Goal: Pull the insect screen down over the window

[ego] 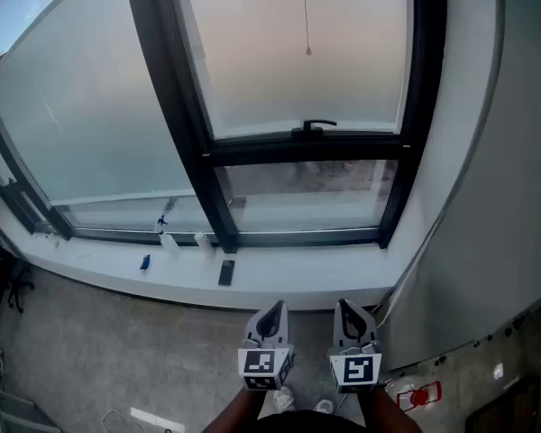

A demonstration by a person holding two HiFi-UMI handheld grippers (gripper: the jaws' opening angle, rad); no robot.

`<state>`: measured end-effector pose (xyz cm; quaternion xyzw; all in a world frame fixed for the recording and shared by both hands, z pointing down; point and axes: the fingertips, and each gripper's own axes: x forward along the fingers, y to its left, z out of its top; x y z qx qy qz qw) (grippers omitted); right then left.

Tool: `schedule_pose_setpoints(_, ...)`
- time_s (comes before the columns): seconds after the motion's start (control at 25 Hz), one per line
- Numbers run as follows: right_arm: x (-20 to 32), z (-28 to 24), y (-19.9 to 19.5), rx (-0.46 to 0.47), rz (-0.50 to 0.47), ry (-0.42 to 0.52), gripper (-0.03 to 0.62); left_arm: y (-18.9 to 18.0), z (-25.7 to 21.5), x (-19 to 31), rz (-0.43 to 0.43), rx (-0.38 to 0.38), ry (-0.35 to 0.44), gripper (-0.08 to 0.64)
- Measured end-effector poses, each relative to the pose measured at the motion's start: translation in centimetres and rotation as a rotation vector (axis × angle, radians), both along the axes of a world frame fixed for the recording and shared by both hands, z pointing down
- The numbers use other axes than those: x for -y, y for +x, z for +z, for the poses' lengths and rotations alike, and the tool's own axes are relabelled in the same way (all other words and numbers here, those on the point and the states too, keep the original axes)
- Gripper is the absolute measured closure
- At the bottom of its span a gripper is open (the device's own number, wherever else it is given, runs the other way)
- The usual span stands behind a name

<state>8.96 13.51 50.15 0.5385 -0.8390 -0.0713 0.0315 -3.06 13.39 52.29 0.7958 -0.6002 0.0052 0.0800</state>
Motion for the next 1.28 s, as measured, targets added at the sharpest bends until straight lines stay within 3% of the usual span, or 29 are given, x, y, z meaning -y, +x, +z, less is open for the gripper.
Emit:
schedule_pose_setpoints(0.12, 0.1, 0.4, -0.2, 0.001, 0.008, 0.004, 0.591, -0.6, -0.4, 0.0, -0.021, 0.045, 0.028, 0.560)
schedule_pose_setpoints(1.0, 0.1, 0.3, -0.2, 0.014, 0.021, 0.018, 0.591, -0.7, -0.9, -0.2, -0.027, 0.023, 0.066, 0.560)
schedule_pose_setpoints(1.28, 0.2, -0.3, -1.2, 0.034, 0.040, 0.043, 0.591, -2.3, -0.6, 0.2, -0.036, 0.063, 0.072, 0.560)
